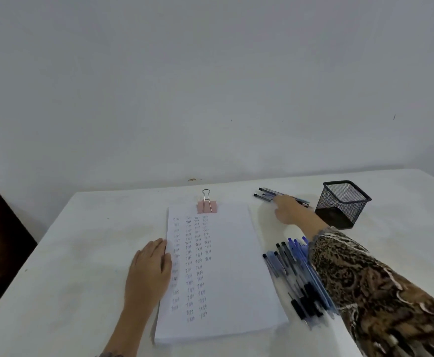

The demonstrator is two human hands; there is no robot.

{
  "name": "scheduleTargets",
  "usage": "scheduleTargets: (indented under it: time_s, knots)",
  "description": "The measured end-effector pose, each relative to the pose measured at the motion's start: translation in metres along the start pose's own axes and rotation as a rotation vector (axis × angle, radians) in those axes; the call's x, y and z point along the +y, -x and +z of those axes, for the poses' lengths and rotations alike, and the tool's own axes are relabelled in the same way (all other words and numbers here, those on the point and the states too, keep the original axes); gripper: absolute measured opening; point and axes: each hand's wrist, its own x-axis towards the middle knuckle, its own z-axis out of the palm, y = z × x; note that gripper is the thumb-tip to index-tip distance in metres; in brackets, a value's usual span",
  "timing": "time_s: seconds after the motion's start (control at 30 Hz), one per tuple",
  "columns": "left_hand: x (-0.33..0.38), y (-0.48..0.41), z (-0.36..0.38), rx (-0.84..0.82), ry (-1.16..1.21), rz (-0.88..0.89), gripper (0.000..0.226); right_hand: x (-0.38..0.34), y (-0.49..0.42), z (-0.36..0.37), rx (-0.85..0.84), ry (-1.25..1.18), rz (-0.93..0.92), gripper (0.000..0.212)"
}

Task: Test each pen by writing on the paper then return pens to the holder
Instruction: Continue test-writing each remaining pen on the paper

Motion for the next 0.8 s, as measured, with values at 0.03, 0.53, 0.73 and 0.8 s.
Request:
scheduleTargets:
  time_s: [0.03,0.53,0.73,0.8]
  knots:
    - [0.001,0.001,-0.001,0.014,0.002,0.0,0.054,0.003,-0.005,0.006,0.06,0.028,-0.007,0.039]
    - [0.004,0.001,-0.002,0.019,0.018,-0.005,0.079,-0.01,-0.009,0.005,0.347,-0.319,-0.188,0.026]
    - [0.006,0.002,-0.005,-0.019,0.023,-0.011,0.042,-0.081,0.05,-0.014,-0.221,-1.786,-0.235,0.058]
    - [0.006,0.002,-0.005,-0.024,0.024,-0.007,0.042,-0.098,0.062,0.005,-0.345,-2.12,-0.217,0.067]
